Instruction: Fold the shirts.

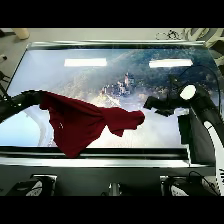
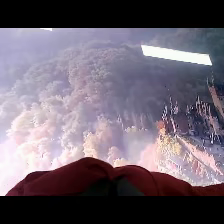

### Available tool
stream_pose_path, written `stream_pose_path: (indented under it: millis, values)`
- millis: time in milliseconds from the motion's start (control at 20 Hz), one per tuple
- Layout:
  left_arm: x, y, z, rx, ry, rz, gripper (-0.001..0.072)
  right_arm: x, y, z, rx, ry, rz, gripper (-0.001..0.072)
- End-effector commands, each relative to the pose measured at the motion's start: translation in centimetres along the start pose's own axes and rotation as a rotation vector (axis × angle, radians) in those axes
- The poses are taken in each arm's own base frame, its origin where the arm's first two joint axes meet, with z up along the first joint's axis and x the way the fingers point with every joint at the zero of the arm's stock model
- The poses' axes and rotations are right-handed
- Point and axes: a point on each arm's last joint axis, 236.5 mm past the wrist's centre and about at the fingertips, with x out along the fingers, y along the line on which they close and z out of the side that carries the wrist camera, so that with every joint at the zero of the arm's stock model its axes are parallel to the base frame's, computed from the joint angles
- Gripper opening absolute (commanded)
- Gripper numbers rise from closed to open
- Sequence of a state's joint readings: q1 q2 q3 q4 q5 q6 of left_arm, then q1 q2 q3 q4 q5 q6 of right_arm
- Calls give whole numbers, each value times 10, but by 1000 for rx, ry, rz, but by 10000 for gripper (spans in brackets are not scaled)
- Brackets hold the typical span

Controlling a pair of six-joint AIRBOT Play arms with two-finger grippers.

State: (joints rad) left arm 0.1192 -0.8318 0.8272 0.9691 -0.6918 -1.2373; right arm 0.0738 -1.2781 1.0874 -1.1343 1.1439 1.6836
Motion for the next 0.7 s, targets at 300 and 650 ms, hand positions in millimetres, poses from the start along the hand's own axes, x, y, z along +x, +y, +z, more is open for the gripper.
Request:
stream_pose_path:
  millis: [300, 650]
  values:
    - [-7, -4, -12, 33, 60, -14, 27, 126, 69, -60, 242, 124, 207, 671]
    - [-16, -9, -5, 45, 30, -18, 27, 139, 67, -53, 416, 115, 204, 388]
